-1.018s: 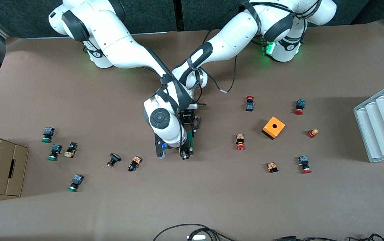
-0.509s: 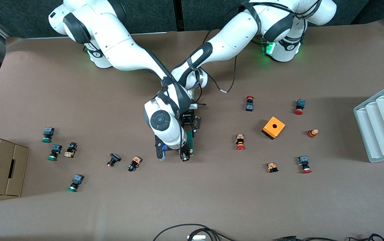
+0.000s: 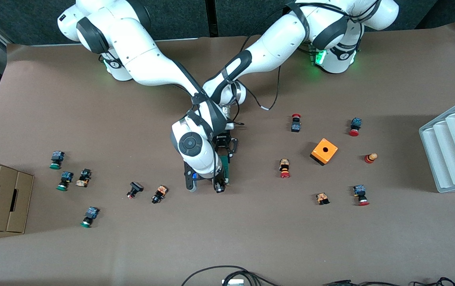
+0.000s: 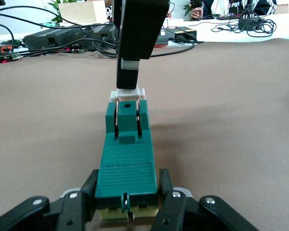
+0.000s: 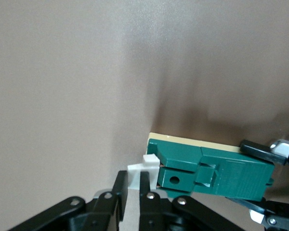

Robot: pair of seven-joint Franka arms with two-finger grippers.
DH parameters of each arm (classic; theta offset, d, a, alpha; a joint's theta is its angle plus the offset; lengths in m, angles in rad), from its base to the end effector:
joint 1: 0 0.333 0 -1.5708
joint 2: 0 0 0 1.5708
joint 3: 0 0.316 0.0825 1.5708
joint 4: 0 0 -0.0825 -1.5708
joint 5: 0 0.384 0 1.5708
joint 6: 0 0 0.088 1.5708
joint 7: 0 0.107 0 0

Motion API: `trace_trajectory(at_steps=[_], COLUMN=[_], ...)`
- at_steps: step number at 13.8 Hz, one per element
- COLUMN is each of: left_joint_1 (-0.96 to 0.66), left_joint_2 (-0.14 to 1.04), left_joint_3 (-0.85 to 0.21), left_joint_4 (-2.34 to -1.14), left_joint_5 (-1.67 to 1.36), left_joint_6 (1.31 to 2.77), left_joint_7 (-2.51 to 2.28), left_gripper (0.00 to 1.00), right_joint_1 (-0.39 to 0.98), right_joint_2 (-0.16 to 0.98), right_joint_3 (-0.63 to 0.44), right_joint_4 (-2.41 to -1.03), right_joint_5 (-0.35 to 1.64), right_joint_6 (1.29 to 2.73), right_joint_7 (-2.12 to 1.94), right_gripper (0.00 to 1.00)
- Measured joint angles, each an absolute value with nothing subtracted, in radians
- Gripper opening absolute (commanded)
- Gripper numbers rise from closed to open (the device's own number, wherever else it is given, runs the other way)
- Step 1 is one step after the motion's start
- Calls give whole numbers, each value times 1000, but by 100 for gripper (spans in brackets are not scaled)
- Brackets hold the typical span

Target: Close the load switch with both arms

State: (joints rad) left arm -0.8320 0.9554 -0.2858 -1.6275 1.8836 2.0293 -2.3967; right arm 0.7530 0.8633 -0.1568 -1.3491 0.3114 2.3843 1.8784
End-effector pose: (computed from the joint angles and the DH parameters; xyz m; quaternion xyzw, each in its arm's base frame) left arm 0.3555 -0.5632 0.0757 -0.8396 0.0145 -0.5425 0.0232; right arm 0.6080 0.4506 0.2270 -0.7525 0.6494 0.0265 0.1067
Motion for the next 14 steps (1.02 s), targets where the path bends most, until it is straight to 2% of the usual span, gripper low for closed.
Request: trace_trajectory(at_steps=[10, 11, 12, 13, 14], left_joint_1=[-832, -833, -833, -833, -833], left_joint_2=[956, 956, 956, 957, 957], left_joint_3=[-286, -286, -286, -286, -286], left_joint_4=[-1627, -1627, -1627, -1627, -1627], left_joint_5=[1886, 1886, 1886, 1886, 1886], left_joint_6=[2027, 2027, 2027, 2026, 2026], left_joint_7=[-2397, -2397, -2397, -2397, -2397], left_gripper=[54, 54, 54, 54, 54], right_joint_1=[753, 753, 753, 753, 753], right_joint_2=[868, 868, 868, 869, 869], right_joint_3=[-157, -157, -157, -157, -157], right_joint_4=[-1348, -1348, -1348, -1348, -1348], right_joint_5=[311, 311, 311, 311, 311], right_joint_6=[2390, 2390, 2390, 2390, 2390], right_joint_7=[1878, 1878, 1878, 1878, 1878], right_gripper=[17, 22, 41, 79, 100])
